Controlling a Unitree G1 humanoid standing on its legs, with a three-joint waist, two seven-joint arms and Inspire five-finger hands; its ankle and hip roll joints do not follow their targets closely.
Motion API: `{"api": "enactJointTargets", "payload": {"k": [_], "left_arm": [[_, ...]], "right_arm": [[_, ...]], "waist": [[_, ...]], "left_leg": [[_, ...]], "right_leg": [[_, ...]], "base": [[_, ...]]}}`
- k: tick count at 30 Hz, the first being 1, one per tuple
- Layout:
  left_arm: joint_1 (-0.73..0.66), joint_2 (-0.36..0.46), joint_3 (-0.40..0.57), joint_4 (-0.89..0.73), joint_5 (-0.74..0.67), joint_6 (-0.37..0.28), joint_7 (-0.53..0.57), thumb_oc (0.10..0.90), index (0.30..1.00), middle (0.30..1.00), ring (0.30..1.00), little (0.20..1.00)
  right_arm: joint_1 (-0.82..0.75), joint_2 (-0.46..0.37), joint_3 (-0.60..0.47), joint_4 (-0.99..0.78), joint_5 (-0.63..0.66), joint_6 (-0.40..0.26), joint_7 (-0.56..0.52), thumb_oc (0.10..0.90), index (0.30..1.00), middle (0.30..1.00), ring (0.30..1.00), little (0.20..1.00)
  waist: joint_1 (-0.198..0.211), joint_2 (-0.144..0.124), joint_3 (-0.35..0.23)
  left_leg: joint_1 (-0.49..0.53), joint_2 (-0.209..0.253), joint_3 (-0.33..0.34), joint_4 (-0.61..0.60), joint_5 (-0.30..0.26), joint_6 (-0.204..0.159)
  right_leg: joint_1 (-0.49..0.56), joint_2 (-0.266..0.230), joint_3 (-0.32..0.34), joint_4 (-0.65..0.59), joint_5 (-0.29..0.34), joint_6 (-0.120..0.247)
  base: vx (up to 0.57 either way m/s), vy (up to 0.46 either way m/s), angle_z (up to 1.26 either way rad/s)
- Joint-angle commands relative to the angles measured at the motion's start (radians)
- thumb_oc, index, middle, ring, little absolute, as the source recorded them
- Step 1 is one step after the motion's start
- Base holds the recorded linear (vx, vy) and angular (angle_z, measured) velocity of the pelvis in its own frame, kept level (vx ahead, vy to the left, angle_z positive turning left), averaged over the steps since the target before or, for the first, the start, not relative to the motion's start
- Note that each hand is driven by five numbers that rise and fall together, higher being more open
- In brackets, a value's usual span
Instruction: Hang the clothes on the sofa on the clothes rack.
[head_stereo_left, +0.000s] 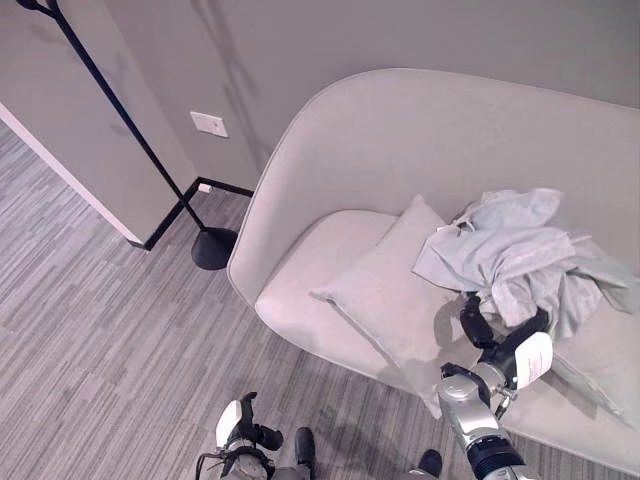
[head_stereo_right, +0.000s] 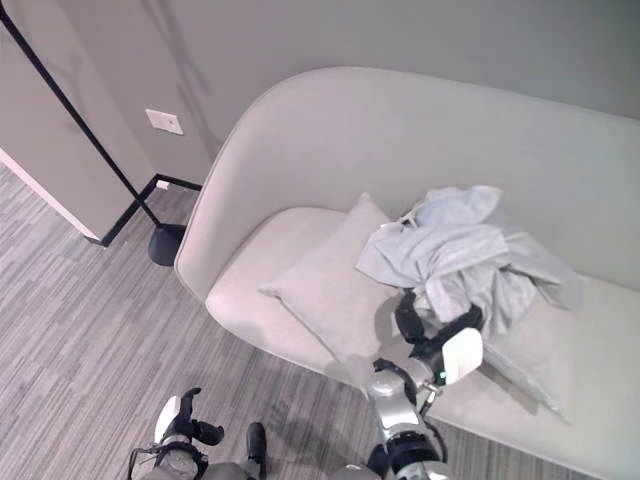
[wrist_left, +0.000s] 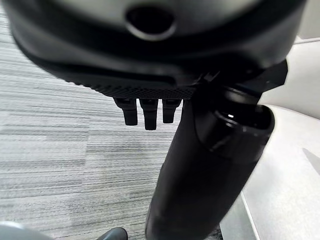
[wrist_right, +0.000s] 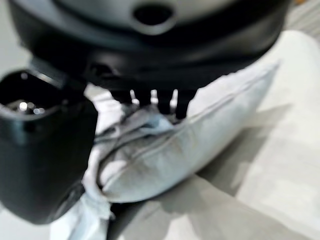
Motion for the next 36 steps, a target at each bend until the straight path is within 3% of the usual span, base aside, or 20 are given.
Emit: {"api": "enactJointTargets", "payload": {"k": [1,9,36], "left_arm": [[0.047,-0.024,0.017,0.076,-0.029,-0.012,0.009,0.800,0.900,0.900,0.900,0.900],[0.049,-0.012,0.035,0.086,-0.055,-0.015,0.006,0.800,0.900,0.900,0.900,0.900],[0.053,-0.010,0.037,0.087,-0.055,-0.015,0.006,0.800,0.900,0.900,0.900,0.900]], "right_arm": [[-0.085,-0.025,-0.002,0.024,0.088,-0.106,0.055,0.400,0.300,0.300,0.300,0.300],[-0.118,-0.026,0.008,0.167,0.178,-0.150,0.111,0.400,0.300,0.300,0.300,0.300],[-0.116,-0.032,0.005,0.168,0.181,-0.153,0.116,0.400,0.300,0.300,0.300,0.300]], "waist": [[0.027,-0.002,0.036],[0.033,-0.012,0.025],[0.034,-0.013,0.022]], "left_leg": [[0.056,-0.020,-0.020,0.002,-0.177,-0.003],[0.049,-0.023,-0.019,0.002,-0.175,-0.006],[0.049,-0.024,-0.018,0.002,-0.175,-0.006]], "right_leg": [[-0.017,-0.050,0.055,0.015,0.109,0.082],[-0.015,-0.049,0.043,-0.003,0.116,0.082],[-0.014,-0.050,0.041,-0.004,0.117,0.082]], "base": [[0.01,0.002,0.11],[0.00,0.000,0.03],[0.00,0.000,0.00]]}}
